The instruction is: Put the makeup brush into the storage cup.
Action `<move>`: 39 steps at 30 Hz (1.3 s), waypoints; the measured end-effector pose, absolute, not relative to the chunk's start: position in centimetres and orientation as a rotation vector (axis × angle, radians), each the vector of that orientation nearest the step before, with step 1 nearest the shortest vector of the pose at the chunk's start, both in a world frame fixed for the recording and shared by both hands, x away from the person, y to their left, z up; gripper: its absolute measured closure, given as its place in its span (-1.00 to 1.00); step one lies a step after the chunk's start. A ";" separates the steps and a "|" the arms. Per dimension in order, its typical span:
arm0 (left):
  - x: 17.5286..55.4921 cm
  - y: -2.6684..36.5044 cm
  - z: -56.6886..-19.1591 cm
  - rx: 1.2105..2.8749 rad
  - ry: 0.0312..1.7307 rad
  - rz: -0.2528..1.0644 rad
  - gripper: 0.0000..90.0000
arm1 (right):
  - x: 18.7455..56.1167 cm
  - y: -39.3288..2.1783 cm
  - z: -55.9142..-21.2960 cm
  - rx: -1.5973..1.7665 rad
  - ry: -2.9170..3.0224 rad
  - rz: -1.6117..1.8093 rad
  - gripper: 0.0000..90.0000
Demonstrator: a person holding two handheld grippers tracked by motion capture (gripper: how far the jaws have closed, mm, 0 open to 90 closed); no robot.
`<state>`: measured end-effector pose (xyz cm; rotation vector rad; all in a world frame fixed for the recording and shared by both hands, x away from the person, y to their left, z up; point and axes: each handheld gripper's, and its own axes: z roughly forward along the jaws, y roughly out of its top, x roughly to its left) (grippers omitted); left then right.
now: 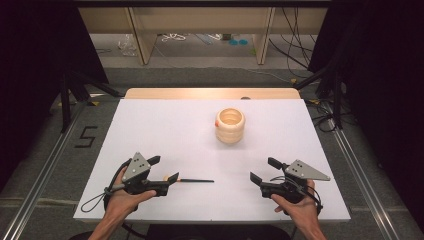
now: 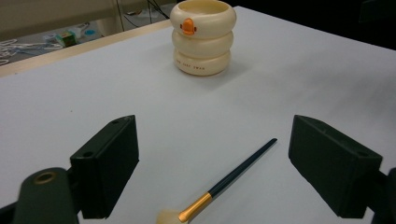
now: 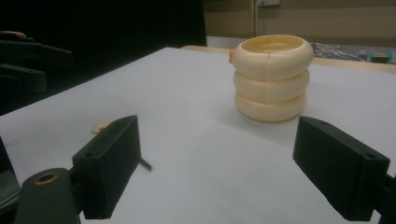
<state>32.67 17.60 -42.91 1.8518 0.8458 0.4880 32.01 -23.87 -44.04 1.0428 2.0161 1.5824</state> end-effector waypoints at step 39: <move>38.0 12.9 -42.6 2.428 0.572 0.301 -0.49 | 32.0 -23.0 -44.5 0.967 2.100 1.586 -0.61</move>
